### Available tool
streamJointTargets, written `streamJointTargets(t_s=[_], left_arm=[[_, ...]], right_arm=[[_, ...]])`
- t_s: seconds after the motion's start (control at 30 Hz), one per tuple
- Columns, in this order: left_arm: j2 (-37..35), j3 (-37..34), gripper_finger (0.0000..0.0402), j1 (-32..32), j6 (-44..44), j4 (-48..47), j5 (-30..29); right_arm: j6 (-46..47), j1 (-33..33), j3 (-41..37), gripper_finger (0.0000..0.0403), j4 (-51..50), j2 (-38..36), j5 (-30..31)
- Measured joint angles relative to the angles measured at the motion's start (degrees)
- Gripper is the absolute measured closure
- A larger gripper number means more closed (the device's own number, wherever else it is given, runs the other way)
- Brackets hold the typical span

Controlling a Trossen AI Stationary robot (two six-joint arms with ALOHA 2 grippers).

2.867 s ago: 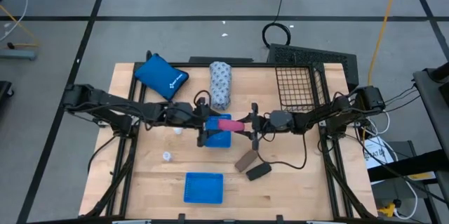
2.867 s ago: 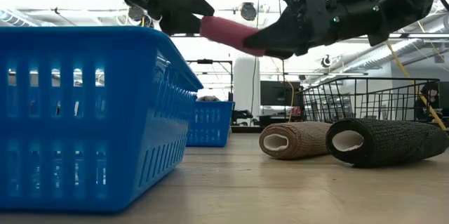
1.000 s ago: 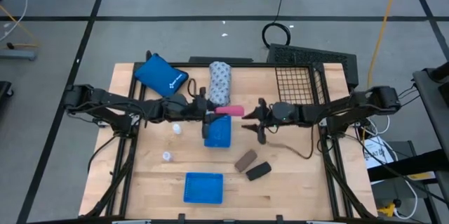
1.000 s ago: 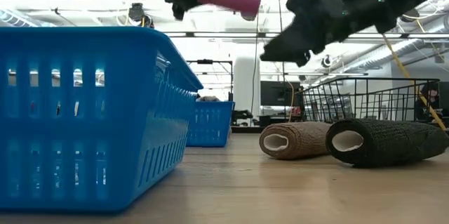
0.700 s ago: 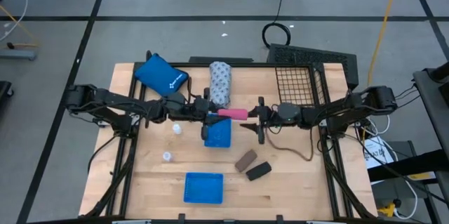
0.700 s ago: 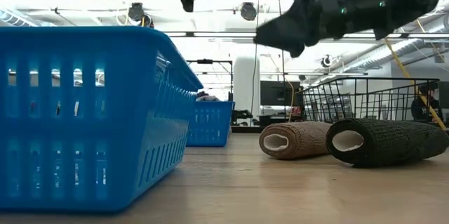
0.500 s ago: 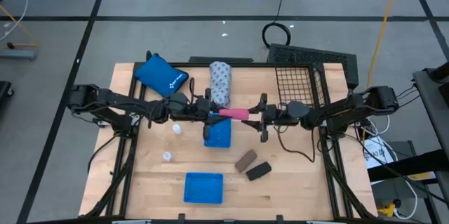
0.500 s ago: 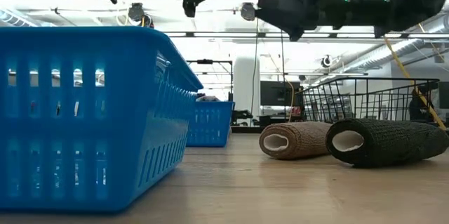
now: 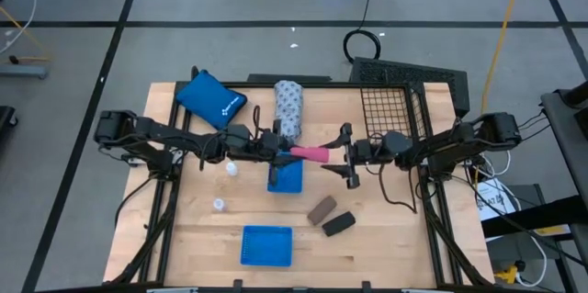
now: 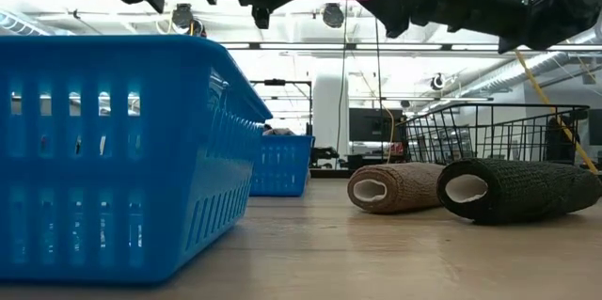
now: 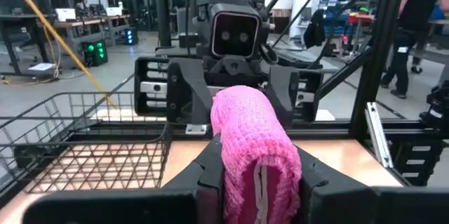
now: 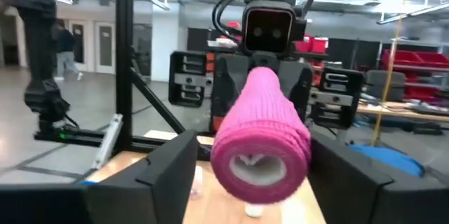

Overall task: Pick & place medical supplies in basket/bin
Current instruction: Put the pink bandage into the bottom blue basket

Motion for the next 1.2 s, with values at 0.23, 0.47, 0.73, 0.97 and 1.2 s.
streamJointTargets(t_s=[0.23, 0.47, 0.73, 0.97, 1.2], left_arm=[[1.09, 0.00, 0.0326, 0.08, -0.88, 2.17, 0.07], [1.17, 0.00, 0.0313, 0.03, -1.59, 2.20, -0.03], [0.60, 0.04, 0.0305, -0.19, -9.76, -1.97, -0.01], [-2.70, 11.16, 0.0286, -0.19, -12.23, -36.12, -2.63], [0.16, 30.31, 0.0284, -0.25, -6.66, -64.01, -6.49]], right_arm=[[1.41, 0.21, 0.04, 0.0159, -0.93, -0.02, 2.84], [1.60, 0.21, 0.04, 0.0247, -1.34, -0.02, 2.89], [1.85, 0.21, 0.04, 0.0339, -3.87, -0.02, 2.84], [3.50, -0.94, 0.30, 0.0340, -7.88, 0.07, 2.70], [3.47, -1.80, 0.44, 0.0340, -9.71, -0.13, 2.73]])
